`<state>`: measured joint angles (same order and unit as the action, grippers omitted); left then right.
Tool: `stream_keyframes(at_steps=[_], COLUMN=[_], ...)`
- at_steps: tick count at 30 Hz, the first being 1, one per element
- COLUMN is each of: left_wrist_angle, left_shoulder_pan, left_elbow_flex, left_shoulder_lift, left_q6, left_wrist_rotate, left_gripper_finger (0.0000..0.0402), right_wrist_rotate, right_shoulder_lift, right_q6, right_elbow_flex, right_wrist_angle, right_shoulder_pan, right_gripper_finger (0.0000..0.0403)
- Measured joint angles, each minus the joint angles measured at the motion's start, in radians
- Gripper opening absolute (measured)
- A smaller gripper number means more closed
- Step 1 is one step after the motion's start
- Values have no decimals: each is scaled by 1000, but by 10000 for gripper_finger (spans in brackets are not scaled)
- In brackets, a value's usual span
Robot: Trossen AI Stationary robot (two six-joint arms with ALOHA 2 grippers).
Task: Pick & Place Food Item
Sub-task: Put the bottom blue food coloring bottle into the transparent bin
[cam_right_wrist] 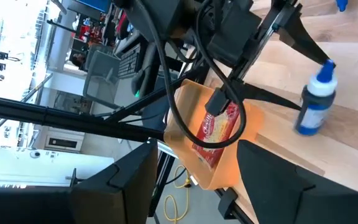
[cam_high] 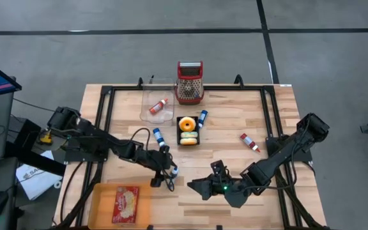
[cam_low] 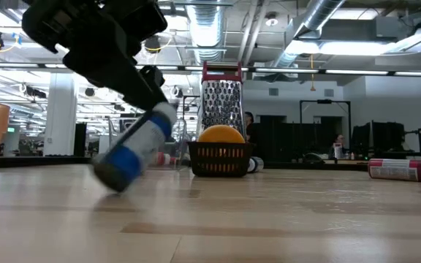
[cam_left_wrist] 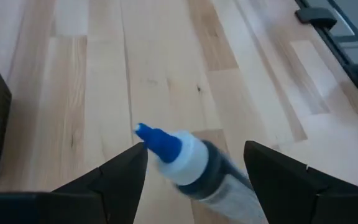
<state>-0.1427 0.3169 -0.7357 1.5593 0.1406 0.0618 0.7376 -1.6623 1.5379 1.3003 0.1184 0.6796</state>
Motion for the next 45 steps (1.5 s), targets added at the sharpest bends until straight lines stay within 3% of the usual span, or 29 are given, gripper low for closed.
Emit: stream_keyframes(at_steps=[10, 17, 21, 30, 35, 45], left_wrist_angle=[-8, 3, 8, 77, 81, 23], left_shoulder_pan=[-9, -1, 30, 64, 81, 142], left_elbow_flex=[0, -1, -1, -1, -1, -57], left_shoulder_lift=[40, 34, 34, 34, 47, 205], left_q6=[34, 396, 471, 553, 588, 602], left_wrist_rotate=[-28, -16, 32, 127, 126, 123], left_gripper_finger=[264, 264, 264, 264, 265, 271], right_wrist_rotate=[0, 19, 31, 31, 31, 29], right_shoulder_lift=[0, 0, 0, 0, 0, 0], right_q6=[8, 19, 18, 8, 0, 5], right_elbow_flex=[0, 0, 0, 0, 0, 0], right_wrist_angle=[8, 8, 4, 5, 5, 5], right_shoulder_pan=[1, 1, 1, 1, 1, 1], right_gripper_finger=[213, 213, 213, 213, 213, 213])
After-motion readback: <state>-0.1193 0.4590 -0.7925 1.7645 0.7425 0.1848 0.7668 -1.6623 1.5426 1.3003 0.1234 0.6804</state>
